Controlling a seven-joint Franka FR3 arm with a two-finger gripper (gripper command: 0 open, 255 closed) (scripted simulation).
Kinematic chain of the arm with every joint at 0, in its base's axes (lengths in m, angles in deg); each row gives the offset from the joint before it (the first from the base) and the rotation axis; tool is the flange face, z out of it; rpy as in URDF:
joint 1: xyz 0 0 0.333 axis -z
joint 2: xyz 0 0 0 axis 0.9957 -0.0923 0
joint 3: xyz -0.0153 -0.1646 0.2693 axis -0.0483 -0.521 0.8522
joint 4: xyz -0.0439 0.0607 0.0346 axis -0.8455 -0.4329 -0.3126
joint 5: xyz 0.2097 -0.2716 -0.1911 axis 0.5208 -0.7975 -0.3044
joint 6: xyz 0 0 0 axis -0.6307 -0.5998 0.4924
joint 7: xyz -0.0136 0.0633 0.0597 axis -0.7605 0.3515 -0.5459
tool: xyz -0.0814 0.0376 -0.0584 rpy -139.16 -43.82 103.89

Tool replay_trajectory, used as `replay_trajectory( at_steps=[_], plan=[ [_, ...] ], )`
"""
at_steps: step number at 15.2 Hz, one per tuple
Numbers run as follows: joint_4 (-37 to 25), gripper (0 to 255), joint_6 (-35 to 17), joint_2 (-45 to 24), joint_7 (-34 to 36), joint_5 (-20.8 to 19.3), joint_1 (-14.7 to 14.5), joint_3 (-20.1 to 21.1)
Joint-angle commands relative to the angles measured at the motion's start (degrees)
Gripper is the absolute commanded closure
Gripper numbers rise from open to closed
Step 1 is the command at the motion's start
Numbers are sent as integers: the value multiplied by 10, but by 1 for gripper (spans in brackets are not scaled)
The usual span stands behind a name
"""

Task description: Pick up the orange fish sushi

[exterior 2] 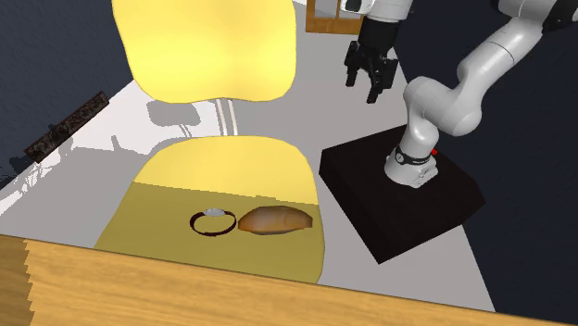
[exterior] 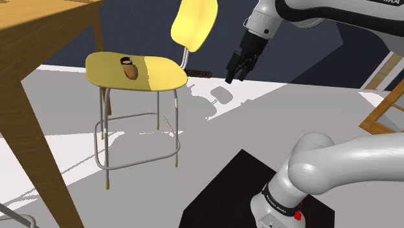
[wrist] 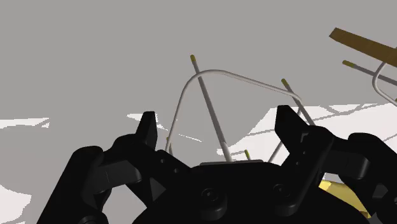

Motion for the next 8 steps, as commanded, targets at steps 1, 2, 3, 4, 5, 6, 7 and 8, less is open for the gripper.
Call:
replay_trajectory(
  at_steps=[1,2,3,4,5,6,7,8],
  plan=[
    [0,0,0,0,0,0,0,0],
    [-11,0,-7,-19,12,5,-2,10],
    [-23,0,-13,-38,24,10,-4,19],
    [-36,0,-18,-57,36,14,-6,28],
    [-50,0,-24,-77,47,18,-8,37],
    [-64,0,-28,-96,59,21,-9,46],
    [-79,0,-33,-116,71,23,-10,54],
    [-95,0,-36,-137,82,25,-11,63]
  ],
)
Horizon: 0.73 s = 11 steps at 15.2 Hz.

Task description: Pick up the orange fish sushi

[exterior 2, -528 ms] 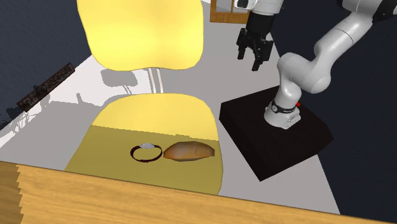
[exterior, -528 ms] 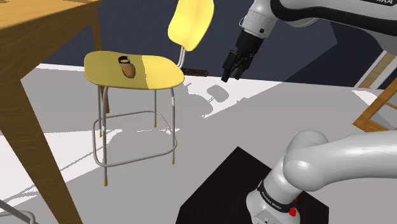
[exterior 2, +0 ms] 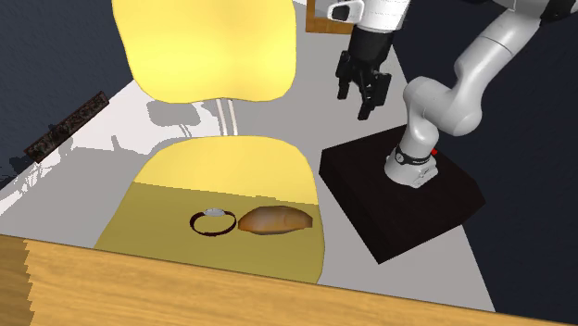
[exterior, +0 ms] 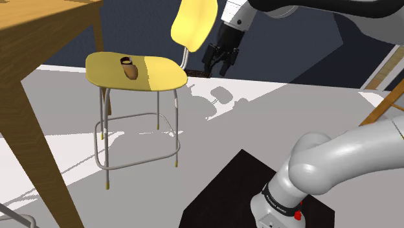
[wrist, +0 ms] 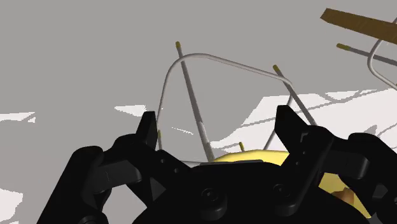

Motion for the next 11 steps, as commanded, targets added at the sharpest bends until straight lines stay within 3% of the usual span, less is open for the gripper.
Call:
replay_trajectory(
  at_steps=[1,11],
  plan=[
    [-28,0,-13,-43,23,3,-2,17],
    [-238,0,-13,-264,144,-19,-11,87]
  ],
)
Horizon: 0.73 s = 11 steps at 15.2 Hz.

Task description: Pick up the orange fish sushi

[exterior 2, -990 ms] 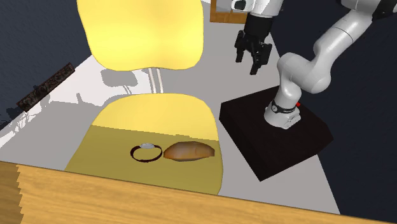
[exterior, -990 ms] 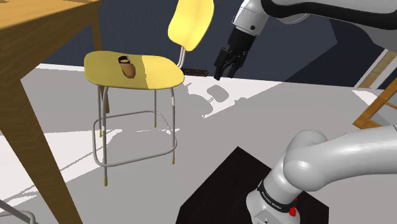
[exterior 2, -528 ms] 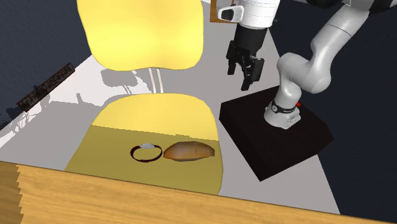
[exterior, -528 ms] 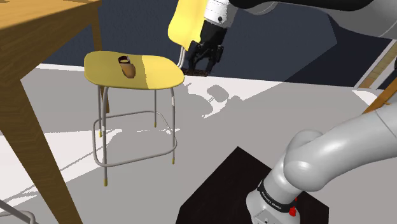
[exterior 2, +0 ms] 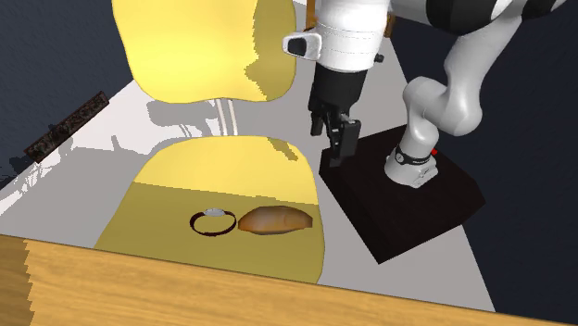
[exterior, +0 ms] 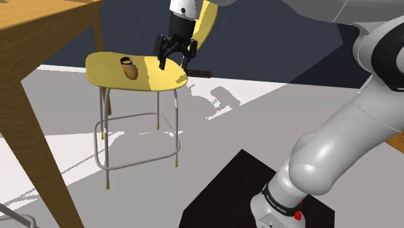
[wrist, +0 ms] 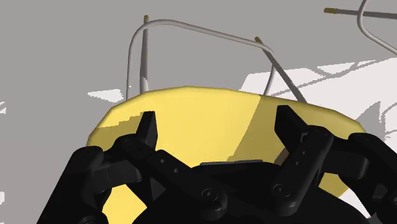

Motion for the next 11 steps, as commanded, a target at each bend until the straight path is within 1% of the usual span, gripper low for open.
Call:
replay_trajectory(
  at_steps=[1,5,8,10,11],
  plan=[
    [-57,0,10,-50,27,-10,-4,12],
    [-176,0,36,-152,75,-38,-19,31],
    [-287,0,68,-239,109,-64,-38,39],
    [-379,0,99,-304,128,-82,-56,41],
    [-400,0,107,-319,132,-86,-61,40]
  ],
)
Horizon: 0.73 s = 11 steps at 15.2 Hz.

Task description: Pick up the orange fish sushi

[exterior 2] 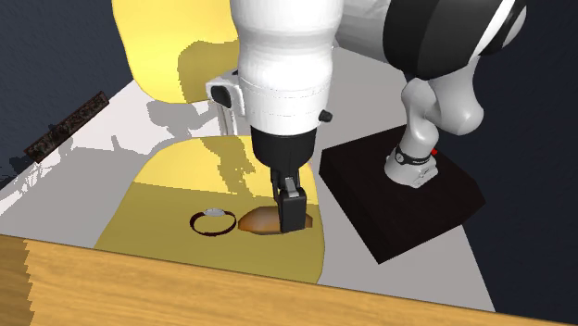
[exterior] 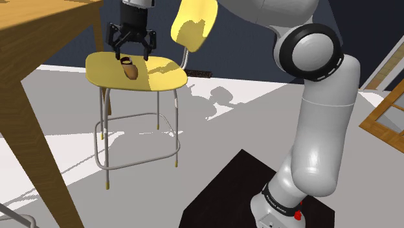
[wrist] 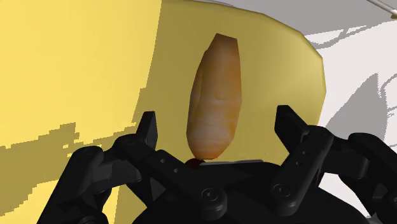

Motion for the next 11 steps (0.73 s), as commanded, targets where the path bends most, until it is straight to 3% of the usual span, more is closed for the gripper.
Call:
replay_trajectory(
  at_steps=[1,7,9,10,11],
  plan=[
    [-14,0,0,-15,6,-4,-5,0],
    [64,0,-61,3,5,1,3,-1],
    [65,0,-61,3,5,1,3,-1],
    [63,255,-60,1,5,0,3,-1],
    [62,255,-60,2,4,1,3,-1]
  ],
)
